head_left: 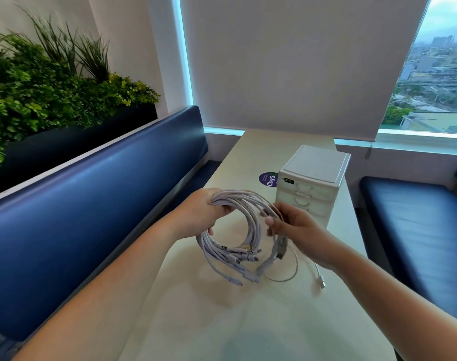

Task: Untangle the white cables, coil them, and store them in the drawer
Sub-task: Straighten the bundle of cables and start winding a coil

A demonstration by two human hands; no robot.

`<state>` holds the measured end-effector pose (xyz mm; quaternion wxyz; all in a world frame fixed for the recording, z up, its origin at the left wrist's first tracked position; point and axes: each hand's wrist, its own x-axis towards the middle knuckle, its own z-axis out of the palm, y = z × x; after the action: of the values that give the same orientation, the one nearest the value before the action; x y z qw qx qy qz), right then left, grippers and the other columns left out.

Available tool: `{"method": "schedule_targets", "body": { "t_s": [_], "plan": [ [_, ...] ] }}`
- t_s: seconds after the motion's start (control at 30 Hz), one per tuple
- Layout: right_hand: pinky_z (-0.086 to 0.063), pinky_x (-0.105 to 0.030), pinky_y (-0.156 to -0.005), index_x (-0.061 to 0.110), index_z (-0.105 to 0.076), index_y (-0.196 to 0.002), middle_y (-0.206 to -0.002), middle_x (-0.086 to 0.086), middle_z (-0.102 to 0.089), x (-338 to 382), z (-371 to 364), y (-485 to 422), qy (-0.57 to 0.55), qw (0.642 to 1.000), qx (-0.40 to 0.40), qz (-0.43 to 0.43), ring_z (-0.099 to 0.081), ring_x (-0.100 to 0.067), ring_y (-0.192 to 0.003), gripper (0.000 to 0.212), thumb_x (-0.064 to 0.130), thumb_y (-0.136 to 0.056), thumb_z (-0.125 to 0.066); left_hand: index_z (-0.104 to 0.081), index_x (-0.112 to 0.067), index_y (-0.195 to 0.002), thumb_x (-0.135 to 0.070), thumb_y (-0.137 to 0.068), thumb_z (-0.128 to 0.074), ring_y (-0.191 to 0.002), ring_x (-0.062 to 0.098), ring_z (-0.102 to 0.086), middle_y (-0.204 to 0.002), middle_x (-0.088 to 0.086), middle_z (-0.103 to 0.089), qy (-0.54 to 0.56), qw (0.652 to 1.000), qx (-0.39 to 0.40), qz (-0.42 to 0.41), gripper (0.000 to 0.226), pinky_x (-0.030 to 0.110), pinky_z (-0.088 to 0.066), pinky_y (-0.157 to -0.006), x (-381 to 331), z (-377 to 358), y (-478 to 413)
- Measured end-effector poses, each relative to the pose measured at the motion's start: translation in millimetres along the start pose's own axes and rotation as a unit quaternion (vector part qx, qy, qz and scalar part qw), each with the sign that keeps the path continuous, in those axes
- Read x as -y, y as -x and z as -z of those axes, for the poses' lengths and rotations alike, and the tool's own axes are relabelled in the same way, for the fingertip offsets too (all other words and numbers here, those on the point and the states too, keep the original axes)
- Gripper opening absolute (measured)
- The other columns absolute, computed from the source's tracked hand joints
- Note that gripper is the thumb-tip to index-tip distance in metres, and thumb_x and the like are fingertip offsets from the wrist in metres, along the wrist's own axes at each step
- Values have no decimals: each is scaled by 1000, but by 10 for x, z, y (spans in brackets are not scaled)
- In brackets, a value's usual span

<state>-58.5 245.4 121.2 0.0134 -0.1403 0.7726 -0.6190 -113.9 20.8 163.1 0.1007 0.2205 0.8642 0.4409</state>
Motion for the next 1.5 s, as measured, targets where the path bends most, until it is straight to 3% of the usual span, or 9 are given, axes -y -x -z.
{"method": "schedule_targets", "body": {
  "t_s": [0.13, 0.37, 0.5, 0.7, 0.8, 0.9, 1.07, 1.23, 1.5],
  "plan": [
    [-41, -19, -54, 5, -56, -99, -67, 1, -48, 55, 56, -7, 78, 997, 16, -5, -47, -4, -54, 13, 18, -96, -53, -66, -22, -112, -29, -100, -54, -53, 10, -45, -50, -21, -55, -9, 1000, 14, 9, 19, 29, -52, -57, 26, -19, 8],
    [-43, -21, -68, 6, -57, -96, -75, 2, -60, 168, 107, 19, 106, 993, 46, -23, -54, -3, -67, 8, 4, -95, -49, -66, -22, -115, -31, -100, -52, -51, 7, -48, -53, -23, -56, -24, 999, 19, 12, 22, 21, -47, -53, -15, -58, 3],
    [-52, -32, -74, 16, -51, -123, -85, -8, -62, 201, 136, 19, -3, 996, 83, -33, -60, -19, -79, 36, 11, -87, -57, -65, -23, -115, -32, -100, -52, -49, 7, -48, -57, -16, -56, -37, 999, 18, 15, 22, 18, -43, -48, -46, -67, 26],
    [-53, -37, -69, 40, -40, -133, -102, -5, -63, 285, 130, -21, 89, 994, 55, -5, -60, -24, -85, 53, 22, -89, -64, -65, -21, -109, -35, -100, -51, -52, 9, -50, -66, -9, -53, -71, 997, 33, 28, 22, 18, -44, -48, -48, -99, 58],
    [-53, -33, -59, 38, -31, -138, -90, -6, -59, 332, 121, -21, 110, 993, 50, 4, -55, -21, -68, 63, 18, -88, -65, -63, -18, -102, -34, -100, -50, -53, 10, -49, -67, -7, -54, -84, 995, 40, 40, 21, 16, -41, -45, -55, -110, 69],
    [-53, -29, -58, 29, -44, -128, -90, -3, -58, 382, 110, -29, 80, 996, 41, 2, -56, -17, -66, 48, 15, -87, -65, -63, -19, -103, -35, -100, -50, -54, 10, -50, -71, -6, -56, -93, 994, 38, 41, 21, 15, -41, -44, -69, -115, 69],
    [-57, -48, -74, 17, -46, -112, -89, -3, -64, 370, 81, -53, -2, 1000, 6, -13, -64, -27, -68, 33, 15, -85, -65, -63, -20, -111, -33, -100, -51, -56, 9, -50, -76, -6, -58, -81, 995, 41, 30, 20, 13, -41, -45, -117, -131, 70],
    [-55, -43, -81, 16, -62, -106, -87, -9, -66, 348, 130, -78, 96, 995, 36, -11, -68, -25, -75, 14, 21, -95, -56, -63, -19, -110, -34, -100, -52, -57, 9, -50, -79, -4, -59, -87, 995, 46, 31, 21, 15, -42, -46, -119, -103, 74],
    [-45, -28, -82, 25, -65, -91, -91, 3, -57, 320, 163, -127, 238, 971, 17, 10, -55, -12, -84, 17, 24, -97, -50, -62, -21, -109, -34, -100, -51, -59, 9, -51, -84, -5, -61, -97, 993, 61, 33, 20, 14, -42, -48, -147, -119, 73]
  ]
}}
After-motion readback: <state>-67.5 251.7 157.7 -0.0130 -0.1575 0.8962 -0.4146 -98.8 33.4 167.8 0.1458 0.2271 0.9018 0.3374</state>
